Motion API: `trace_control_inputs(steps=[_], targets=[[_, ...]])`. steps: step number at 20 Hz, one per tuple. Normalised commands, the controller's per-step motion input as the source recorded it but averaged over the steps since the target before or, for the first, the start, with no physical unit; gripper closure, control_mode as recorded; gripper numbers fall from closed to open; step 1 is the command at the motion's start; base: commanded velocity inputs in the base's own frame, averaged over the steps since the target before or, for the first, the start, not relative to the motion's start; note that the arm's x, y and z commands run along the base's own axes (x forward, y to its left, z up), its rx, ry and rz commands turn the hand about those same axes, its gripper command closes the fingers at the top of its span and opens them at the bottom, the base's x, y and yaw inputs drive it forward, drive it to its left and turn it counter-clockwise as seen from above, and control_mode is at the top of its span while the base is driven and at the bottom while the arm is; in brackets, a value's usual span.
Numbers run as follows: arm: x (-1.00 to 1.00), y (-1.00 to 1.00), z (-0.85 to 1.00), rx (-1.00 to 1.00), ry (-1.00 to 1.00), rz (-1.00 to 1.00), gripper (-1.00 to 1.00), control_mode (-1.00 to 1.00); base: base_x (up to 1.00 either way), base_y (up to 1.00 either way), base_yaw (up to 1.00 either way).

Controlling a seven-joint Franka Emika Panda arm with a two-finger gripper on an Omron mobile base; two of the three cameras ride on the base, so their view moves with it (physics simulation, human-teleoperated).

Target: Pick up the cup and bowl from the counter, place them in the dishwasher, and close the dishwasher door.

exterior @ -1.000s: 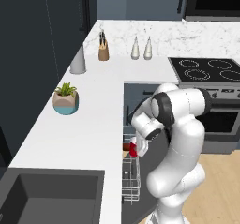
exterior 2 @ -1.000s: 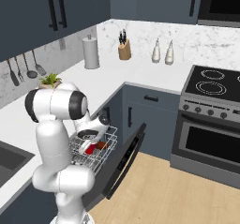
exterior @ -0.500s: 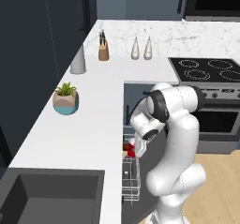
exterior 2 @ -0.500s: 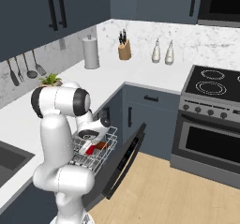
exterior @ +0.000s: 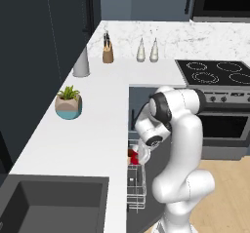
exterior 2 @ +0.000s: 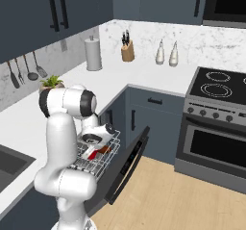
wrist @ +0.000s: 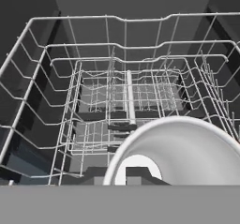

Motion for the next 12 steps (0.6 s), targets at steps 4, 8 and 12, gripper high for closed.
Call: trace_control_inputs(steps=[4, 8, 12], targets=[[0.22, 0.01, -0.23, 0.02, 0.0, 0.0, 1.0, -1.0, 0.0, 0.0, 0.0], [0.23, 0.0, -0.27, 0.0, 0.0, 0.0, 1.0, -1.0, 0.0, 0.0, 0.0], [0.29, 0.04, -0.21, 0.0, 0.0, 0.0, 1.0, -1.0, 0.0, 0.0, 0.0]])
